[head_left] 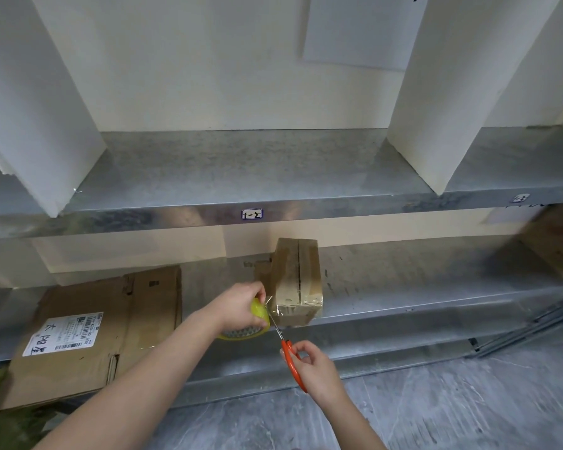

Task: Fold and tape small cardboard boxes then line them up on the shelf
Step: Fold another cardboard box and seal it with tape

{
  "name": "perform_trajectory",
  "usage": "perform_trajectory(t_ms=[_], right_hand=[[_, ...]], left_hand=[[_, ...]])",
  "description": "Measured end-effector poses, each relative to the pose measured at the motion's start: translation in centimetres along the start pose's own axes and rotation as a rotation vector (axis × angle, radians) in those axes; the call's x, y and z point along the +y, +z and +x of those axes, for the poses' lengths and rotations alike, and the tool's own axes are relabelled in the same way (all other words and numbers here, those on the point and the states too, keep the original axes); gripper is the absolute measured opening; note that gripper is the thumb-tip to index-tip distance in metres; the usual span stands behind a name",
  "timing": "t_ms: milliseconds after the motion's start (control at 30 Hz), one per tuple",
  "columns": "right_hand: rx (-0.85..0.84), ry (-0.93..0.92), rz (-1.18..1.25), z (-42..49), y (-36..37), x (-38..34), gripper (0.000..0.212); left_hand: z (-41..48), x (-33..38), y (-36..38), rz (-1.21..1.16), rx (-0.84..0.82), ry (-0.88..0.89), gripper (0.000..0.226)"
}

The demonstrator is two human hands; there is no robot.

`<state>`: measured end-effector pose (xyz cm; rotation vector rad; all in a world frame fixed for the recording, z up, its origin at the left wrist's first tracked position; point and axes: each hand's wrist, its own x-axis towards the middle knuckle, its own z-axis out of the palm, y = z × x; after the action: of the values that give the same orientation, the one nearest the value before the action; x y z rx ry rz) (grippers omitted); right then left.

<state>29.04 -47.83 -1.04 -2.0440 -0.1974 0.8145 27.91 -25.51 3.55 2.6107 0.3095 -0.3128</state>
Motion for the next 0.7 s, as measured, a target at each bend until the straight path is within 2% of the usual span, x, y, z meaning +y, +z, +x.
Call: perform_trajectory(t_ms=[200, 367, 467, 700], right_hand=[[0.039, -0.040, -0.142, 1.2, -0.4, 0.3, 0.033], [0.011, -0.132, -0.376, 1.6, -0.7, 0.7, 0.059], [0.037, -0.177, -0.547, 2.1, -0.9, 0.6, 0.068], [0.033, -0.193, -0.707, 3.7, -1.4, -0.5, 0.067]], left_hand=[[0.3, -0.4, 0.1, 0.007, -0.015, 0.001, 0.044], [0.4, -1.0, 0.4, 0.010, -0.005, 0.000, 0.045], [0.3, -1.1, 0.7, 0.009, -0.001, -0.006, 0.045], [-0.1, -1.8, 0.9, 0.018, -0.004, -0.038, 0.044]])
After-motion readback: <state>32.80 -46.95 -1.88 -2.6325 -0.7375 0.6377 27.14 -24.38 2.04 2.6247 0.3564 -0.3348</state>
